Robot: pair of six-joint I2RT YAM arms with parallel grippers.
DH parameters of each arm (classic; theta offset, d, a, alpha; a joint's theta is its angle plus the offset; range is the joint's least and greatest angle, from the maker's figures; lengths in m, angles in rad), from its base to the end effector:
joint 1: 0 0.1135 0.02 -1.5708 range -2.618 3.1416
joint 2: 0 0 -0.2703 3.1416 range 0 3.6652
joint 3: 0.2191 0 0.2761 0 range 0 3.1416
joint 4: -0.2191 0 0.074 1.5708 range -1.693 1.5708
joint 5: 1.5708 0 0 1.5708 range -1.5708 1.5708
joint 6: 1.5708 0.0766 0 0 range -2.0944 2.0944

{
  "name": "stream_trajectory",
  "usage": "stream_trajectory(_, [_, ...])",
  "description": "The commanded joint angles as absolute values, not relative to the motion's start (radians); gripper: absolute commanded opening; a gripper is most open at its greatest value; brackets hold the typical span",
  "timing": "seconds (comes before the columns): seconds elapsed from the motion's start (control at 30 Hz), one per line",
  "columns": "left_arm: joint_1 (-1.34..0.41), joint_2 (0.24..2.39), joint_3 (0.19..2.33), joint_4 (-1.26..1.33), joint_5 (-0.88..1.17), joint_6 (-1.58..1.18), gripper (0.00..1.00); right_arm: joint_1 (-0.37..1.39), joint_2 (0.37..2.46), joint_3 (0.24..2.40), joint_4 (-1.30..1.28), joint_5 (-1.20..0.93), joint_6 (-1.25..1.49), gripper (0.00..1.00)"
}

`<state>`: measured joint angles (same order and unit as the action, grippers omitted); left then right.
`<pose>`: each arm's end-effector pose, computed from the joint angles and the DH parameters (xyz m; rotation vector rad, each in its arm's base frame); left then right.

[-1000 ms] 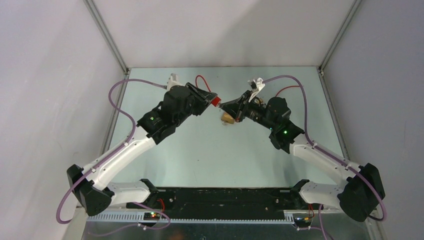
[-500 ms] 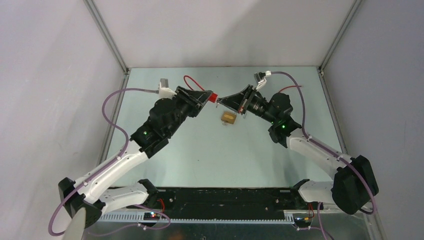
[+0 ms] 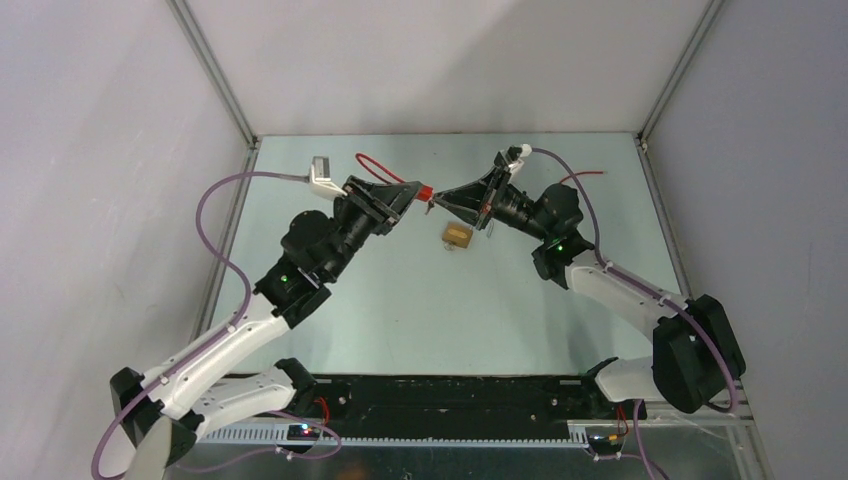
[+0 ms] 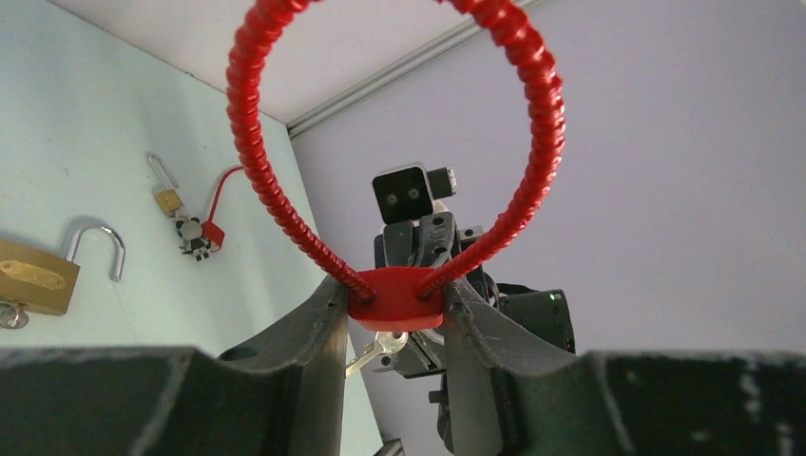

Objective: Unlock with the key

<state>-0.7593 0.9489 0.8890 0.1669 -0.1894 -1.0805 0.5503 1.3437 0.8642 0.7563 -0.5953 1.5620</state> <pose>0.2156 -0.1847 0.3929 -0.4254 1.5617 -1.3328 0.2828 0.2239 0.3433 0.2060 1.7064 2.0754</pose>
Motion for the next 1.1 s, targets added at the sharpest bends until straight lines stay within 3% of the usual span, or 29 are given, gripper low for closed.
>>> stream_trajectory(0.0, [-0.802, 0.907, 0.879, 0.338, 0.035, -1.034, 0.00, 0.541, 1.383, 0.859, 0.755, -0.559, 1.640, 0.00])
stream_trajectory(0.07, [-0.792, 0.905, 0.870, 0.347, 0.041, -1.025, 0.00, 0.537, 1.378, 0.855, 0.762, -0.563, 1.646, 0.02])
stream_trajectory(0.13, [-0.777, 0.902, 0.858, 0.349, 0.033, -1.033, 0.00, 0.527, 1.364, 0.851, 0.761, -0.569, 1.632, 0.12])
stream_trajectory(0.2, [-0.755, 0.899, 0.847, 0.348, 0.027, -1.057, 0.00, 0.502, 1.335, 0.848, 0.732, -0.570, 1.574, 0.30])
stream_trajectory(0.47, [-0.684, 0.925, 0.836, 0.321, 0.034, -1.178, 0.00, 0.391, 1.070, 0.845, 0.455, -0.603, 0.987, 0.59])
stream_trajectory(0.77, [-0.683, 0.966, 0.887, 0.266, 0.061, -1.221, 0.00, 0.562, 0.884, 0.844, 0.219, -0.440, 0.161, 0.65])
stream_trajectory(1.07, [-0.684, 0.984, 0.919, 0.250, 0.098, -1.251, 0.00, 0.670, 0.967, 0.868, 0.342, -0.407, 0.002, 0.66])
